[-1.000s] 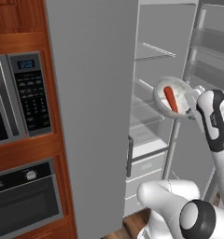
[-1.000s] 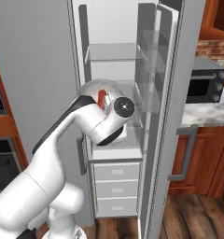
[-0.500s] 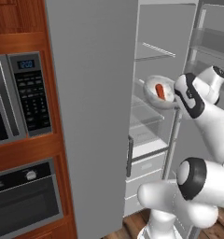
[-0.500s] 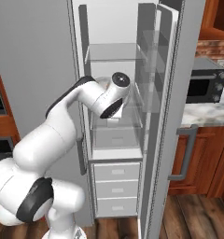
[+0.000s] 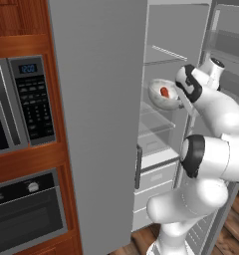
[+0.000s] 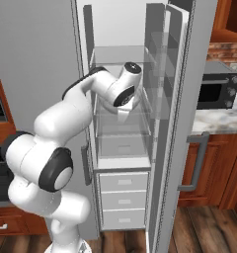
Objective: Move the glass cup from next to the sink to the open cabinet. Then, move the bowl with the carrot to the fridge to clear the area for faucet cleaning.
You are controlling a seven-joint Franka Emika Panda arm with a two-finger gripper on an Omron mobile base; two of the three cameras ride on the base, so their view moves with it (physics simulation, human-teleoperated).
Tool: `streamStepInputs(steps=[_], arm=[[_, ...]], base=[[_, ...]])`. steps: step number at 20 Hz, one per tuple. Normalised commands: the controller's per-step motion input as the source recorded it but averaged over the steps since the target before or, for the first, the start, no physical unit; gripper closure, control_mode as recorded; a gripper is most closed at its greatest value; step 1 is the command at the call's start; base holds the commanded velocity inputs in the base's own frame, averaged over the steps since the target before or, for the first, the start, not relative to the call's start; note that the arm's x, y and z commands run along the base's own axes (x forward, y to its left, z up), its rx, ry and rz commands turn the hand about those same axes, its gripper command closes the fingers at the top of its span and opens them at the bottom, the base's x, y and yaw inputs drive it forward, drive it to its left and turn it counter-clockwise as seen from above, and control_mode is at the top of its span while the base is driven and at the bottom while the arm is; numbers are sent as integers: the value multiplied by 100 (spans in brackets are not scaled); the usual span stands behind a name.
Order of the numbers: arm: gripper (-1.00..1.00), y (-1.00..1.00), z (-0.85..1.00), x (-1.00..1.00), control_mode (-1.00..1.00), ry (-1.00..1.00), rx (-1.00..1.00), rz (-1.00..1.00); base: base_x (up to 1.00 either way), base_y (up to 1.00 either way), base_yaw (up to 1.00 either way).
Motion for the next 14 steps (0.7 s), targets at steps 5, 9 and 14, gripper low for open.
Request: streamStepInputs(steps=[5, 9, 14], arm=[[100, 0, 0, 68, -100, 0, -2, -8], [100, 0, -33, 68, -100, 0, -13, -5], [100, 0, -21, 83, -100, 0, -9, -4]], base=[[0, 0, 0], [0, 0, 0], [0, 0, 0]])
